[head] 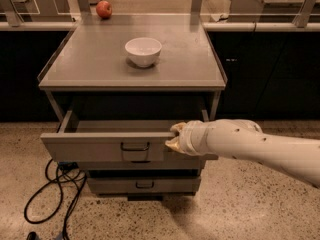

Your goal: Open top drawer

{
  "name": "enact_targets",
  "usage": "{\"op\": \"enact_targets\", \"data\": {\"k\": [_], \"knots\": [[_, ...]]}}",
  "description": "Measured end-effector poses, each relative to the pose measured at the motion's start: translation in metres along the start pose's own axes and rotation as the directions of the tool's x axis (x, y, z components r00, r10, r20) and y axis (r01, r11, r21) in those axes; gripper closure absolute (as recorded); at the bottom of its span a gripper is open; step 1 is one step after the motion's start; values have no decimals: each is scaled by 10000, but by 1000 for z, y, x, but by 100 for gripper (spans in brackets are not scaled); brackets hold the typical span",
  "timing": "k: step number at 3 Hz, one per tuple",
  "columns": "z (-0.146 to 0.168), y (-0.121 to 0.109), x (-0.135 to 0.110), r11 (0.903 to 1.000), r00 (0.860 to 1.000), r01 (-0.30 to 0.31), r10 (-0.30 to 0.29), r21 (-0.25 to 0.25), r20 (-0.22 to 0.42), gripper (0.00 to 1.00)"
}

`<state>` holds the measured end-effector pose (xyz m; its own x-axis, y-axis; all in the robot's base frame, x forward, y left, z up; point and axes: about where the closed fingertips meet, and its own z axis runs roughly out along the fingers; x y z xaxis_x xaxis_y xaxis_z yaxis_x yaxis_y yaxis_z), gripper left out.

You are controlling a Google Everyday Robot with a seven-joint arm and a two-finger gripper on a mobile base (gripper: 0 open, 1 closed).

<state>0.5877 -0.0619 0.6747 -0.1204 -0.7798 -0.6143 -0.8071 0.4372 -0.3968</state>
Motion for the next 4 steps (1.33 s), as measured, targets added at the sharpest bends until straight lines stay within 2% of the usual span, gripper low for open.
{"op": "enact_targets", "data": {"k": [1,2,3,4], "knots": [[-20,5,-9,9992,9995,157,-166,359,254,100],[-24,6,-11,9992,9995,157,-166,359,254,100],[-40,31,2,9994,9996,151,-159,322,237,91],[-52,37,12,9991,9998,-3,-6,415,202,72]]}}
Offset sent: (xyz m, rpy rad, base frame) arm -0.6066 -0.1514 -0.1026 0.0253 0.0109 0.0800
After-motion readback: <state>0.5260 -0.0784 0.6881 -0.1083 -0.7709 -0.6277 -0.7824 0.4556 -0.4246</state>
